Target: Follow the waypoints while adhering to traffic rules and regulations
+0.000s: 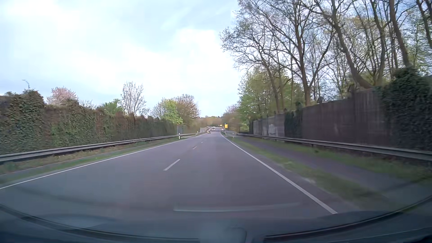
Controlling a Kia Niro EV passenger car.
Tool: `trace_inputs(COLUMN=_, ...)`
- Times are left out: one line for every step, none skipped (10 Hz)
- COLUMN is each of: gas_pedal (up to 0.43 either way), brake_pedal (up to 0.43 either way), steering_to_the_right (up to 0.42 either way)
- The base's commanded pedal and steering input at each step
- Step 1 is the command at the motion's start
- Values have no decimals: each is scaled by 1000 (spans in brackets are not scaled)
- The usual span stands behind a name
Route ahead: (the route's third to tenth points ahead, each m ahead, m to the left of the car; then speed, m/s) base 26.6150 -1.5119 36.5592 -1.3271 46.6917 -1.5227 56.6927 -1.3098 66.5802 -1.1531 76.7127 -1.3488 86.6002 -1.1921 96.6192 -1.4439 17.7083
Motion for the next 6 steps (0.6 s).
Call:
trace_inputs(gas_pedal=59, brake_pedal=0, steering_to_the_right=-4)
trace_inputs(gas_pedal=59, brake_pedal=0, steering_to_the_right=-3)
trace_inputs(gas_pedal=59, brake_pedal=0, steering_to_the_right=-3)
trace_inputs(gas_pedal=59, brake_pedal=0, steering_to_the_right=-3)
trace_inputs(gas_pedal=59, brake_pedal=0, steering_to_the_right=-3)
trace_inputs(gas_pedal=59, brake_pedal=0, steering_to_the_right=-3)
